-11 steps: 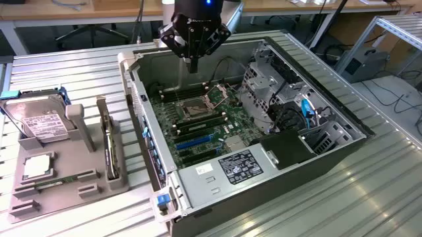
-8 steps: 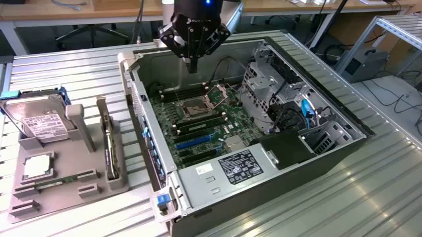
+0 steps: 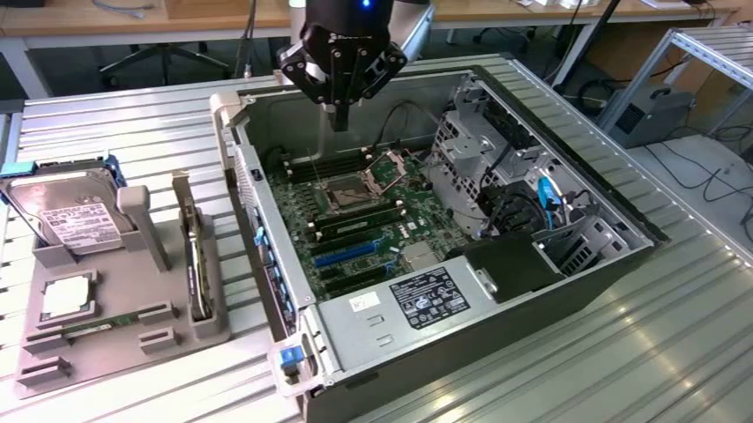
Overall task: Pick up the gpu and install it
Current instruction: 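Reach for the gpu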
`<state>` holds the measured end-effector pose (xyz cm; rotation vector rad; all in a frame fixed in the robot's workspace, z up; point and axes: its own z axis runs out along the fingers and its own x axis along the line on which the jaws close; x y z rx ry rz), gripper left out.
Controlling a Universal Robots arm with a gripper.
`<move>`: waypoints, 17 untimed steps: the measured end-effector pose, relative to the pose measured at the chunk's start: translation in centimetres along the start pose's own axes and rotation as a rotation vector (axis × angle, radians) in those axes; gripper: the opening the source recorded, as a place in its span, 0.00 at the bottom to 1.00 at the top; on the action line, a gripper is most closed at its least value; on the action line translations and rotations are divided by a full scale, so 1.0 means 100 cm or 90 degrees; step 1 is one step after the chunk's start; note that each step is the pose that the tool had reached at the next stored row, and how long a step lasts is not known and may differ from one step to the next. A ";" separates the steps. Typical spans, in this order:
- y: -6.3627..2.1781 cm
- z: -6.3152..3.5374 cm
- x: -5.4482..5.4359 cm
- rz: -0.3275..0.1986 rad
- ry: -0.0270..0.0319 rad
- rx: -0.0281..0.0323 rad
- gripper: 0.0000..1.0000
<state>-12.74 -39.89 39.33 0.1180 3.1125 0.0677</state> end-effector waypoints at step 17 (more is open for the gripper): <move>-0.0005 -0.0002 0.007 0.000 0.0000 0.0000 0.11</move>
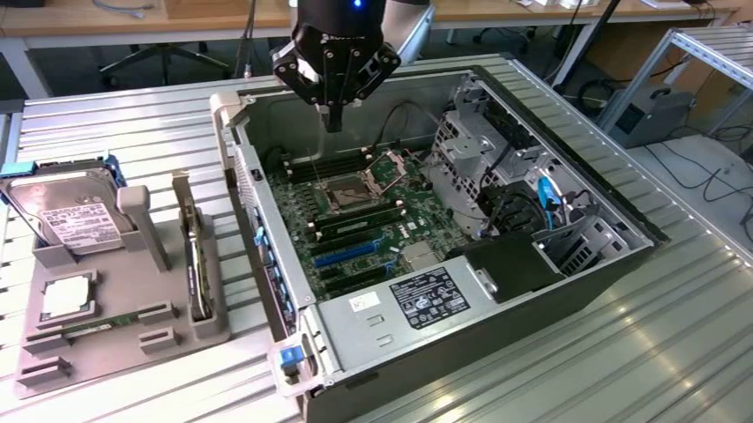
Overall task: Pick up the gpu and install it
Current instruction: 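Reach for the gpu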
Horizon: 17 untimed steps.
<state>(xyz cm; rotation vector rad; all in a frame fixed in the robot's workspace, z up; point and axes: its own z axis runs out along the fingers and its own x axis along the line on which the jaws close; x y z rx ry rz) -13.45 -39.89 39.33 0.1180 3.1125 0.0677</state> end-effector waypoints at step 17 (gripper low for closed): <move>-0.0003 -0.0001 0.004 0.000 0.0000 0.0000 0.11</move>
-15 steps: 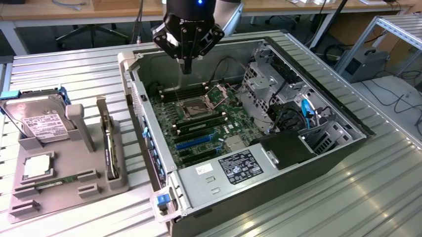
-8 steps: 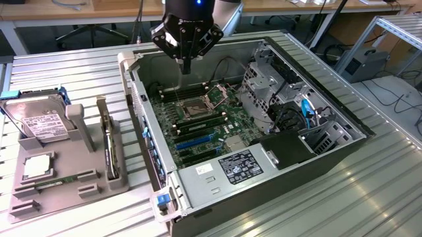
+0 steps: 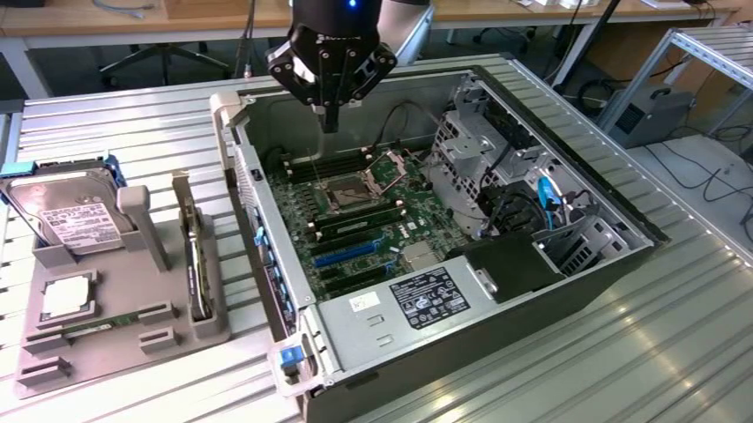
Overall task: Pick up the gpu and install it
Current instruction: 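Reach for the gpu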
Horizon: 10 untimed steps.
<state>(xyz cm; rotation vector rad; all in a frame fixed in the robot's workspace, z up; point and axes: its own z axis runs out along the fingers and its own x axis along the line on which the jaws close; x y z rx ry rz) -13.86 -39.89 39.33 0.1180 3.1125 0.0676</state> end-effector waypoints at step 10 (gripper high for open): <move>-0.0002 -0.0001 0.002 0.000 0.0000 0.0000 0.11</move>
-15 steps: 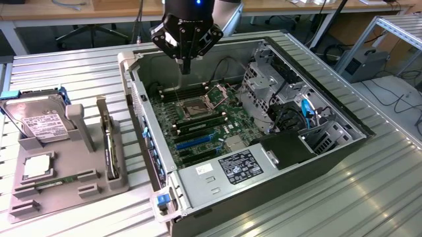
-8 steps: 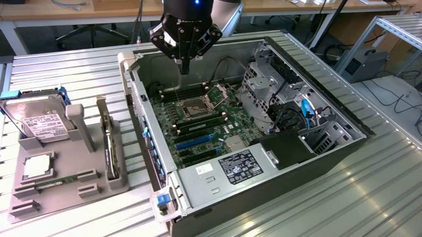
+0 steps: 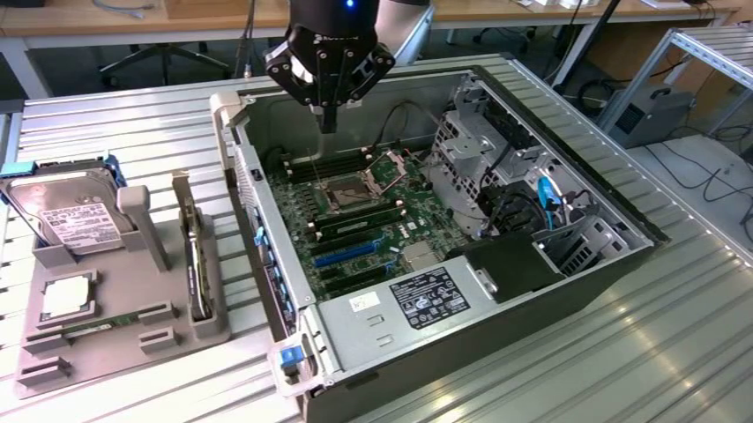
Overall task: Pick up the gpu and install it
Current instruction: 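Reach for the gpu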
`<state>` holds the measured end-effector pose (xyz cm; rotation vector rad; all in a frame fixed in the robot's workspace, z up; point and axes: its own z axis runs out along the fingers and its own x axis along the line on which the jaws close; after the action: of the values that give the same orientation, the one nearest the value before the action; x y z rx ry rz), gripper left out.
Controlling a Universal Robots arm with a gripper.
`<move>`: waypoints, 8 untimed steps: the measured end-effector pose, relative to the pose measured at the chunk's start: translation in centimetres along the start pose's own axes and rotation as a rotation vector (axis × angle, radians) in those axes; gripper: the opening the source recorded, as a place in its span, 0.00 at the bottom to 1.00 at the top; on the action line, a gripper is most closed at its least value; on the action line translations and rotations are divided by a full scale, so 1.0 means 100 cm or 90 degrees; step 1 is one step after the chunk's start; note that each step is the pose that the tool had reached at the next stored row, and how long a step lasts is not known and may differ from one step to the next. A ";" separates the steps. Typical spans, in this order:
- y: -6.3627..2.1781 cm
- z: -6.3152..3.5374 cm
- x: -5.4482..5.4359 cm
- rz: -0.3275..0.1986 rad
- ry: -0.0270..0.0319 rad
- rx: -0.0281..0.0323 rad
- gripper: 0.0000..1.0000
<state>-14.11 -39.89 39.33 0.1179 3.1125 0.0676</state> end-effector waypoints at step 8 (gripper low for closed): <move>-0.0001 -0.0001 0.002 0.000 0.0000 0.0000 0.11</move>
<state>-14.31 -39.89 39.33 0.1180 3.1125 0.0676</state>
